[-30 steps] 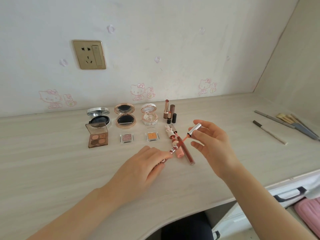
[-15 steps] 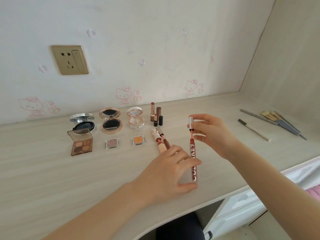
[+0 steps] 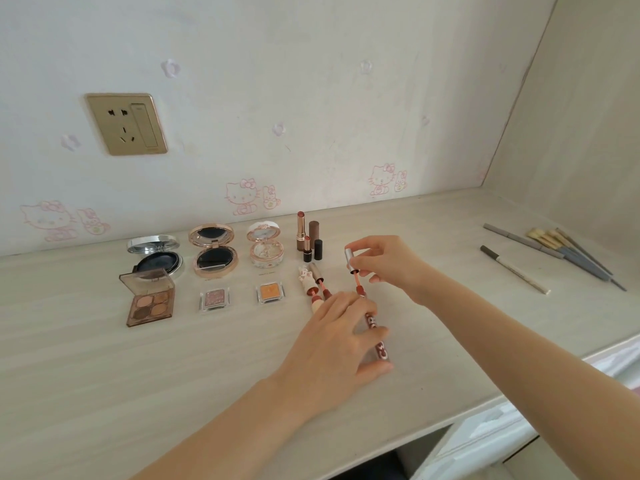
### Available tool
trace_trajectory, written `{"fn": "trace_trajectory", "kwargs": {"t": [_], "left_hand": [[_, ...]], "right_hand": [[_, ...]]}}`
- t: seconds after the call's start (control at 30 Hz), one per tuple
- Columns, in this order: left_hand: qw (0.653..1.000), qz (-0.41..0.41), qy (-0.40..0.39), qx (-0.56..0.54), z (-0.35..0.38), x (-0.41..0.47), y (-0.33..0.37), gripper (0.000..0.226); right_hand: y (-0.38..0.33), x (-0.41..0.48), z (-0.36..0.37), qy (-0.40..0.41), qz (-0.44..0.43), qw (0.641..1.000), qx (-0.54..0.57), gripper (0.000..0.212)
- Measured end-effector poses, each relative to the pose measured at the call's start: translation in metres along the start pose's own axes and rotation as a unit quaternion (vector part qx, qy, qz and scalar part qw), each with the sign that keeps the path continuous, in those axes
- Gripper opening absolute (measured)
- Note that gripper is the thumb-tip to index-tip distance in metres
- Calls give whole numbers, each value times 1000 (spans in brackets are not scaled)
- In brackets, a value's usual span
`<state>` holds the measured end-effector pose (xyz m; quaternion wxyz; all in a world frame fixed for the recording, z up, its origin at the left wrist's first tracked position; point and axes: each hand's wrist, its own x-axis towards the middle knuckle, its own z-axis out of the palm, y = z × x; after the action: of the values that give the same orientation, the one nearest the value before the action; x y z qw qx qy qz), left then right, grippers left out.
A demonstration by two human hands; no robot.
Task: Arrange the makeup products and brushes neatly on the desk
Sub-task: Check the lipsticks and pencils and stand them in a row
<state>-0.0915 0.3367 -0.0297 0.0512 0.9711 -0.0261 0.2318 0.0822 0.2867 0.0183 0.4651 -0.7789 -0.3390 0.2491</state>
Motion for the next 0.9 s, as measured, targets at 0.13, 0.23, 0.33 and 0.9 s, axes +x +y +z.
{"fn": "trace_trajectory", "kwargs": {"t": [0.13, 0.23, 0.33, 0.9], "left_hand": [[1000, -25, 12, -12, 4, -2, -3, 34], [999, -31, 31, -18, 6, -3, -4, 28], [998, -35, 34, -31, 7, -3, -5, 26], [996, -64, 19, -54, 8, -2, -7, 28]], "right_hand": [[0, 13, 8, -12, 3, 1000, -22, 25], [0, 20, 14, -14, 5, 999, -31, 23], [1, 27, 19, -19, 4, 998, -55, 22], [5, 43, 33, -29, -61, 978, -195, 30]]}}
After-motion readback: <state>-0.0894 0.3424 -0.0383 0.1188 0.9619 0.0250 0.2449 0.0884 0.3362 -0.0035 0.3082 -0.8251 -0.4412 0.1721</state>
